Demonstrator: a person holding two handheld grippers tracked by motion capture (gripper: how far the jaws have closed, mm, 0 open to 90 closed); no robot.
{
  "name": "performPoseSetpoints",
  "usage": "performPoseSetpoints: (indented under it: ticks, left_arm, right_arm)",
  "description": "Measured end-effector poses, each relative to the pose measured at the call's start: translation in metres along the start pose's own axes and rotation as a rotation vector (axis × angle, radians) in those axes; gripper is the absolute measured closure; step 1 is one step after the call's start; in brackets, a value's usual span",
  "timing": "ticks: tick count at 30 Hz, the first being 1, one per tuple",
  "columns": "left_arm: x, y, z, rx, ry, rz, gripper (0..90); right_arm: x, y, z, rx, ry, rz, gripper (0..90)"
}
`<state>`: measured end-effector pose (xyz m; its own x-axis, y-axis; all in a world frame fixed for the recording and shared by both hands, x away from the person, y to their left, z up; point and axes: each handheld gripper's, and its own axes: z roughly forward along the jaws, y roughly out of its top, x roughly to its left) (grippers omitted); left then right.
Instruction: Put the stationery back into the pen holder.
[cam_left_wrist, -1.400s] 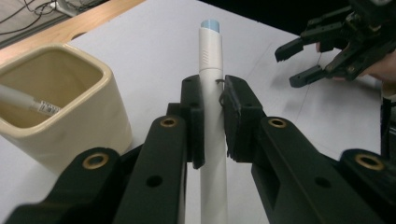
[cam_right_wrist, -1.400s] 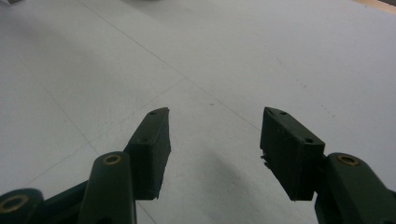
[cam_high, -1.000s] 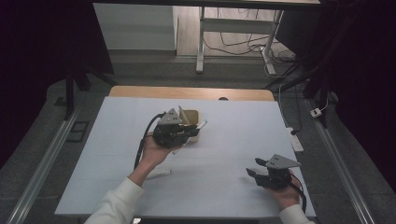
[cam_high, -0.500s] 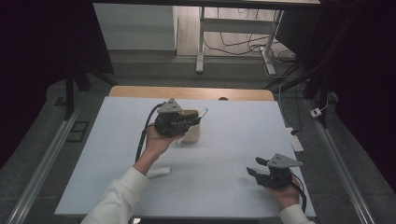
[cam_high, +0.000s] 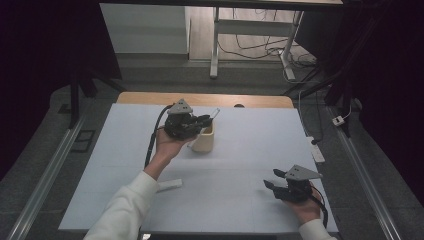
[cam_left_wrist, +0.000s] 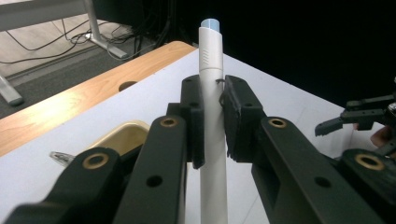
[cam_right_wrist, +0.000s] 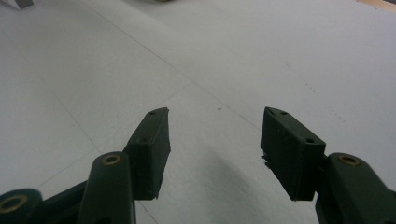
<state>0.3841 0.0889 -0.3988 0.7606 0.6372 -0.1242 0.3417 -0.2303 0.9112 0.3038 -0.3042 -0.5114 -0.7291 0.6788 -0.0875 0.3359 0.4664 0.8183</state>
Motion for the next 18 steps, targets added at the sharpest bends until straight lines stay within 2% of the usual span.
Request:
performPoseSetpoints:
  ticks: [10,15,18]
  left_arm:
    - [0.006,0.011,0.003,-0.013,0.004,-0.005,78.2]
    - [0.006,0.018,0.008,-0.024,0.005,0.004,78.2]
    - [0.006,0.022,0.011,-0.027,0.010,0.012,78.2]
  right_arm:
    - [0.000,0.000,-0.001,-0.010,-0.004,0.014,41.9]
    - [0.000,0.000,0.000,-0.009,0.010,0.016,41.9]
    - [0.000,0.000,0.000,-0.005,0.002,0.014,41.9]
